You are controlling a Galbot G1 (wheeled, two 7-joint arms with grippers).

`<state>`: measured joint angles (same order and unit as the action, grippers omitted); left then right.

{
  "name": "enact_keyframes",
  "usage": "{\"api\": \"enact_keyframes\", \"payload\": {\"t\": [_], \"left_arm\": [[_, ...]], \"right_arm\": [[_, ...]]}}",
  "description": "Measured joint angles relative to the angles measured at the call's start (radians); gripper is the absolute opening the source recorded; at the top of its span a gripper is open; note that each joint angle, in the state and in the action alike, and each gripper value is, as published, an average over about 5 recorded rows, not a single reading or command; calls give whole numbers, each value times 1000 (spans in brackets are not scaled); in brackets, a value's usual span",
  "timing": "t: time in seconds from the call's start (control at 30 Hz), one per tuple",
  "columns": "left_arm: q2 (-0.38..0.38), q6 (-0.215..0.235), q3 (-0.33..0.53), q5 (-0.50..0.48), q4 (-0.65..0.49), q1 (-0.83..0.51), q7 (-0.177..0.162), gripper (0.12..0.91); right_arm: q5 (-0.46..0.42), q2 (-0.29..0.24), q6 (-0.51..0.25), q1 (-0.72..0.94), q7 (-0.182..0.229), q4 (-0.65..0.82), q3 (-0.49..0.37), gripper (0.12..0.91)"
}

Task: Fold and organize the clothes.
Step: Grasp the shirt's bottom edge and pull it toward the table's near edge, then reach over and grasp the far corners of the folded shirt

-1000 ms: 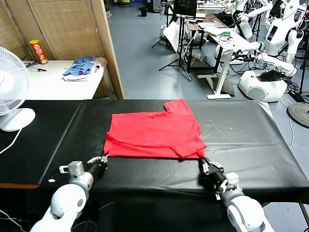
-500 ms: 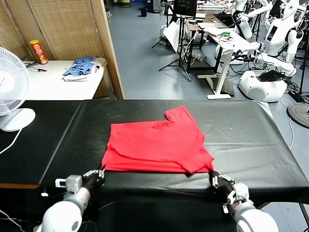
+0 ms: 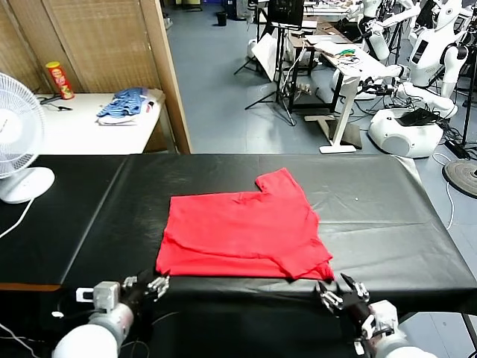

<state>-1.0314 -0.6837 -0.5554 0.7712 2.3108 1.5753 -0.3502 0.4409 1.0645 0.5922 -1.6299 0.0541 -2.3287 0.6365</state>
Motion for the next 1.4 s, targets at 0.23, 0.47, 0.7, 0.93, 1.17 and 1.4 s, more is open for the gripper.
{"api": "enact_keyframes", "payload": {"t": [0.23, 0.47, 0.7, 0.93, 1.17, 1.4], "left_arm": [[25, 21, 34, 71, -109, -205, -5, 798], [21, 16, 140, 104, -363, -494, -7, 798], [-9, -7, 251, 108, -609, -739, 17, 798], [-54, -26, 320, 93, -810, -884, 29, 798], [-81, -49, 339, 100, -908, -928, 39, 798], [-85, -49, 340, 108, -924, -932, 55, 783]], "right_arm": [[23, -4, -17, 344, 26, 231, -117, 798], [18, 33, -48, 692, 33, 554, -296, 798], [20, 88, -81, 937, 13, 851, -430, 798], [20, 161, -64, 1094, 4, 1081, -499, 798], [10, 232, -41, 1171, -21, 1229, -515, 798], [7, 263, -44, 1197, -21, 1288, -512, 715]]}}
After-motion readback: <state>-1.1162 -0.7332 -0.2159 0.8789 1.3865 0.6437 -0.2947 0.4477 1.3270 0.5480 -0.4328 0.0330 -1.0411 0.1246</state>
